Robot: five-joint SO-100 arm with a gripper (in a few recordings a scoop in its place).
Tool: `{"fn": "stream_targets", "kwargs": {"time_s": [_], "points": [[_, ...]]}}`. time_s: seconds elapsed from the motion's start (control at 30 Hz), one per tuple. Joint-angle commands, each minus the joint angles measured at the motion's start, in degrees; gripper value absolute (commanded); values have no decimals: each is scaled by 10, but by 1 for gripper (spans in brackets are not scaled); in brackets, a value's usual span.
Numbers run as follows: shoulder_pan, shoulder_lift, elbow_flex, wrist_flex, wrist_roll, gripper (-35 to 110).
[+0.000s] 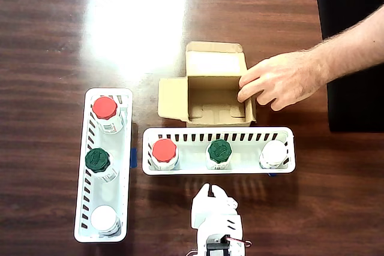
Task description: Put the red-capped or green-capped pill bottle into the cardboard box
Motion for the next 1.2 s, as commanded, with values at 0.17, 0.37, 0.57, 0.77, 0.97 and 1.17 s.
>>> {"fn": "stream_targets", "kwargs": {"time_s": [0.17,0.37,0.57,0.77,0.97,1.17], "points": [[-2,47,-98,53,8,1],[-25,-78,-227,92,-14,3],[-40,-201,-316,87,-15,29],[-73,-319,-384,67,-44,48],[-56,-421,-412,-18,-41,50],[-20,-503,-455,-90,-34,50]]}}
